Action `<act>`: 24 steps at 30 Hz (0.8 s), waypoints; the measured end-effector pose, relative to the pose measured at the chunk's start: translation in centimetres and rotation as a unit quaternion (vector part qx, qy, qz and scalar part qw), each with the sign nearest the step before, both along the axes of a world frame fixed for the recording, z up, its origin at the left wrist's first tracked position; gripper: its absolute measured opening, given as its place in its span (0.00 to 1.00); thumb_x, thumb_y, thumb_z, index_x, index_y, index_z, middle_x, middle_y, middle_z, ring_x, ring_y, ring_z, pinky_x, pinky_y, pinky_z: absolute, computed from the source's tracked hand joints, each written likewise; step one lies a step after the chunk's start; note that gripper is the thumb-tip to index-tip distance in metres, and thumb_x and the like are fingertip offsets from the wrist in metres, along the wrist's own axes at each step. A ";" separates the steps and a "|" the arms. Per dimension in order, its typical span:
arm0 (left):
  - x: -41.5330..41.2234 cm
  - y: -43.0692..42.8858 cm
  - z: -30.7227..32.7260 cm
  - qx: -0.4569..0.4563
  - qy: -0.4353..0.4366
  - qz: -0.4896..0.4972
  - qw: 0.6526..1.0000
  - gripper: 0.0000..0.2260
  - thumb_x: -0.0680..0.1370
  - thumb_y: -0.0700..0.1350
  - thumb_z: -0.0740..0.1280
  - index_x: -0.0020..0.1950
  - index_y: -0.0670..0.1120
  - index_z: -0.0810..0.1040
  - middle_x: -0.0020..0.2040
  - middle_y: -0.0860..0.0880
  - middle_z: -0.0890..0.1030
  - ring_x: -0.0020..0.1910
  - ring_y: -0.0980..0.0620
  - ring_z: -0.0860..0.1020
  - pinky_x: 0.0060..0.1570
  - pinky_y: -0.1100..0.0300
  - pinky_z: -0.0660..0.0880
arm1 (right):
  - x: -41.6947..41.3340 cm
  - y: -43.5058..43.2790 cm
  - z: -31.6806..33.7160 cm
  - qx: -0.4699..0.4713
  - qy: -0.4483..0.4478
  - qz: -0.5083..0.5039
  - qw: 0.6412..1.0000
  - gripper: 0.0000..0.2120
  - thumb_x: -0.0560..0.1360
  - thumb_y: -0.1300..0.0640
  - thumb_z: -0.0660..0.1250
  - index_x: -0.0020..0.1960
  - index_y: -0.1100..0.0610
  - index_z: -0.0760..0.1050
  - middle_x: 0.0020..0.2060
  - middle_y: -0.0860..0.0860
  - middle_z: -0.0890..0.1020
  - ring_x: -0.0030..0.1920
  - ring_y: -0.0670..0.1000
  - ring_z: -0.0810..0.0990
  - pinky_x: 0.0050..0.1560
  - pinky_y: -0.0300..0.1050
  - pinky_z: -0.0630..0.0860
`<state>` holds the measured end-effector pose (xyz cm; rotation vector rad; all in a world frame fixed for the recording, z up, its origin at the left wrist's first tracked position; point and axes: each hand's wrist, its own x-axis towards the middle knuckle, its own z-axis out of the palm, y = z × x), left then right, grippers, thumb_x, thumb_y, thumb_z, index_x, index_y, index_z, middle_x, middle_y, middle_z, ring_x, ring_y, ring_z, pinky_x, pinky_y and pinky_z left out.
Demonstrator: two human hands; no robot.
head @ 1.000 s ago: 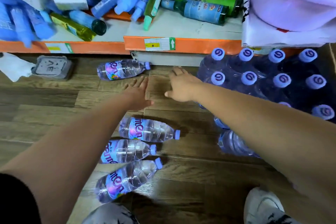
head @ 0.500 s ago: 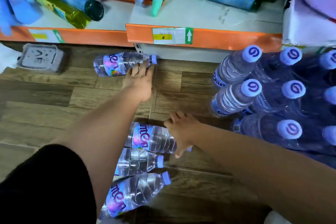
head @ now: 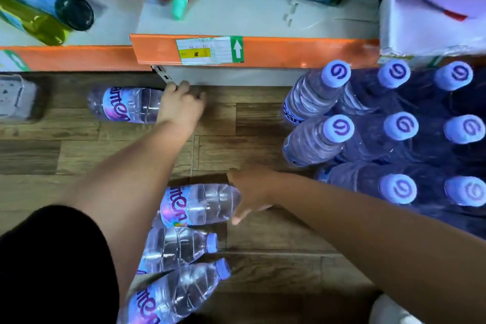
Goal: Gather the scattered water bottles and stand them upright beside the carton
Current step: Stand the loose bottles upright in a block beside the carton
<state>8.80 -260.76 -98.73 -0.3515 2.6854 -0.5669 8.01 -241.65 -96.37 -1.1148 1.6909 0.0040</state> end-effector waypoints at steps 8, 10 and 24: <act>0.7 0.8 3.1 0.007 -0.103 0.061 0.993 0.17 0.79 0.36 0.55 0.66 0.41 0.73 0.62 0.42 0.79 0.61 0.41 0.78 0.53 0.57 0.74 | 0.4 -0.7 2.7 -0.097 -0.129 -0.270 0.949 0.15 0.73 0.55 0.71 0.51 0.56 0.66 0.32 0.51 0.72 0.26 0.49 0.73 0.29 0.42 0.75; 1.2 0.4 4.3 0.029 -0.076 0.123 0.989 0.17 0.81 0.40 0.53 0.69 0.39 0.67 0.64 0.38 0.76 0.63 0.38 0.75 0.55 0.54 0.73 | 0.5 -1.3 3.5 -0.153 -0.087 -0.273 0.946 0.11 0.75 0.55 0.69 0.45 0.54 0.67 0.30 0.49 0.71 0.25 0.47 0.70 0.27 0.37 0.69; 6.6 3.8 14.3 0.297 0.325 0.413 0.797 0.05 0.73 0.45 0.70 0.48 0.47 0.80 0.56 0.44 0.82 0.55 0.44 0.80 0.56 0.54 0.76 | 0.1 4.6 11.8 -0.291 0.166 -0.112 0.936 0.08 0.72 0.60 0.68 0.51 0.60 0.79 0.35 0.48 0.69 0.43 0.51 0.74 0.42 0.37 0.65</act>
